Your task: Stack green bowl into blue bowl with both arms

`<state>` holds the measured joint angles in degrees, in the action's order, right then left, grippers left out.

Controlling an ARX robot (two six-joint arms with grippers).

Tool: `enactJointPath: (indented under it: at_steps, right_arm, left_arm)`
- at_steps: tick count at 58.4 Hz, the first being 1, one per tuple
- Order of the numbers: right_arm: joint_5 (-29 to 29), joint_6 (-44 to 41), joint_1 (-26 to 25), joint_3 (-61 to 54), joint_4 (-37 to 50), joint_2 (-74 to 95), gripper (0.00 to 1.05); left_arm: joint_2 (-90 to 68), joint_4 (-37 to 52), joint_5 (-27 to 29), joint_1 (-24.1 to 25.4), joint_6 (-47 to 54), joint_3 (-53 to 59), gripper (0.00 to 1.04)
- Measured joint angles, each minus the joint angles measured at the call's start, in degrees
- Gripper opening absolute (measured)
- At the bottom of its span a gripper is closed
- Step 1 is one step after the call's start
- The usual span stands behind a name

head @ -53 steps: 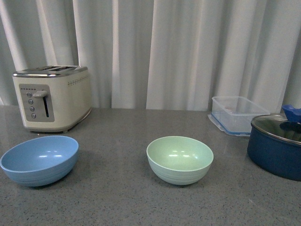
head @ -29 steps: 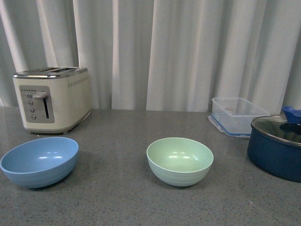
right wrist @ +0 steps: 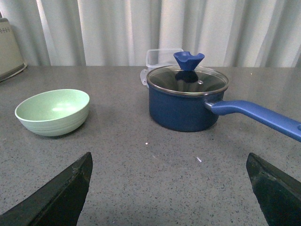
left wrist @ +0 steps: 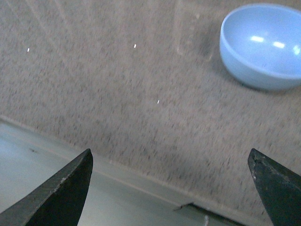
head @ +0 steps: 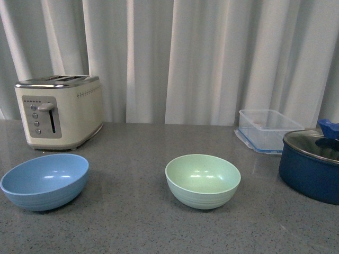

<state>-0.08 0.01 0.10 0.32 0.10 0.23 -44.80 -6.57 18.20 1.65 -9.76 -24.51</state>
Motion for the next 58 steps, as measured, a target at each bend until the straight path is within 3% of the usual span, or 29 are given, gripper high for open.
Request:
enactJointPath:
  at_steps: [8, 58]
  right_arm:
    - [0.0, 0.0, 0.0, 0.0, 0.0, 0.0, 0.95]
    - [0.0, 0.0, 0.0, 0.0, 0.0, 0.0, 0.95]
  left_arm:
    - [-9.4, 1.0, -3.3, 1.9, -0.7, -6.6, 0.98]
    - [-48.8, 1.9, -6.1, 2.9, -1.9, -34.7, 0.98]
